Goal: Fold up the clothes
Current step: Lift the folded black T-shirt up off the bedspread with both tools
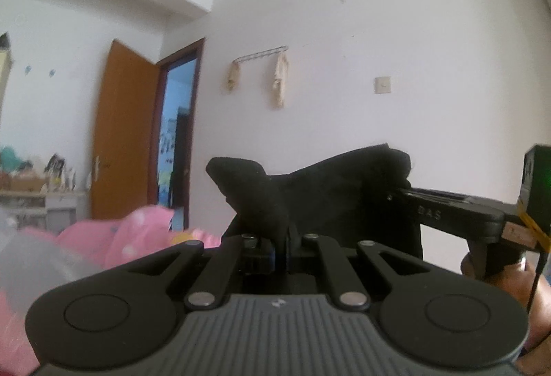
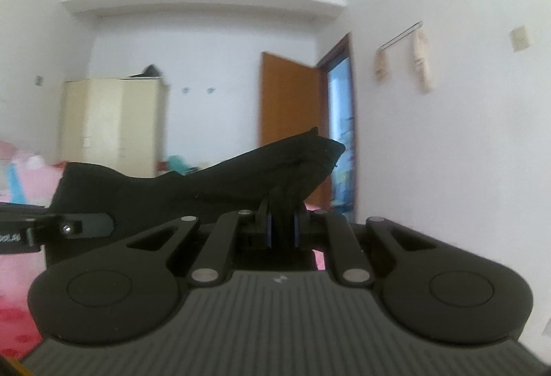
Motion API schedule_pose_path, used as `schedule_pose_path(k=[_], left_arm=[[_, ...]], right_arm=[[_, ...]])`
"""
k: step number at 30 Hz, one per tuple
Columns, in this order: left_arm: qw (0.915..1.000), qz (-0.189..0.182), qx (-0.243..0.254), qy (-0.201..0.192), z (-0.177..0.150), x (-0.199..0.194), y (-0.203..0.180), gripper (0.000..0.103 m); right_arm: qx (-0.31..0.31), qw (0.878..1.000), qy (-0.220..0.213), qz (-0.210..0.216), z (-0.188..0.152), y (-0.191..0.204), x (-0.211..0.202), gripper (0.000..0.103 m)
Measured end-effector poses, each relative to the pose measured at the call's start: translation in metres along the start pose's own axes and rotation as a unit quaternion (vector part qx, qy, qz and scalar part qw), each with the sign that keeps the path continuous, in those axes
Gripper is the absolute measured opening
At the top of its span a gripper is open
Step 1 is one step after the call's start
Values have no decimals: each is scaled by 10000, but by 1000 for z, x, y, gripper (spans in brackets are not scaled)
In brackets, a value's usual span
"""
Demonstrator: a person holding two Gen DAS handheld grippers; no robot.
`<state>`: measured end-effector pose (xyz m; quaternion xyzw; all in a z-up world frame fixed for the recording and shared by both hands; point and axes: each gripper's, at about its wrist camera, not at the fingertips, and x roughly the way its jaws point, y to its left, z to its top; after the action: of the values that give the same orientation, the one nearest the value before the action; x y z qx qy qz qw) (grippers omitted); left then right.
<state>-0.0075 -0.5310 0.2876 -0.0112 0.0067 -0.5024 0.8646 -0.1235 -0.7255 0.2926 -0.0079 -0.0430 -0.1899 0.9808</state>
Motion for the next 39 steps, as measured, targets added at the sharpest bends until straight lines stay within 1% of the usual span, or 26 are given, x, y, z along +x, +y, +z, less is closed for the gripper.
schedule_pose_path(k=[3,5,8,14,19,22,27,30,34,39], left_arm=[[9999,-65,116,-51,0,38,-12,6],[9998,-45,183,-68,-2,57,-15,6],[9998,18,192,-64,-10,81,-7,6],[9999,137,74,55,-28,126,17,6],[9994,288,-66,179,-37,143,46,6],[9985,432,-120,327,-45,156,65,6],[9952,611,-469,607,-64,181,104,6],[9935,617,-672,685,-74,190,127,6],[9931,601,-682,744,-84,190,136,6],[9919,689,-747,757,-84,185,136,6]], right_arm=[[-96,9995,-105,-280,6,-30,24,9],[-97,9990,-147,-406,7,-48,41,9],[-98,9984,-189,-523,3,-70,66,9],[-106,9981,-142,-591,-16,-92,119,9],[13,9986,26,-537,-35,-92,164,9],[20,9988,213,-442,-48,-84,191,9],[-40,9983,501,-300,-70,-69,223,9],[-79,9975,667,-219,-84,-59,240,9],[-123,9960,877,-109,-102,-47,263,9],[120,9955,936,-21,-109,-45,267,10]])
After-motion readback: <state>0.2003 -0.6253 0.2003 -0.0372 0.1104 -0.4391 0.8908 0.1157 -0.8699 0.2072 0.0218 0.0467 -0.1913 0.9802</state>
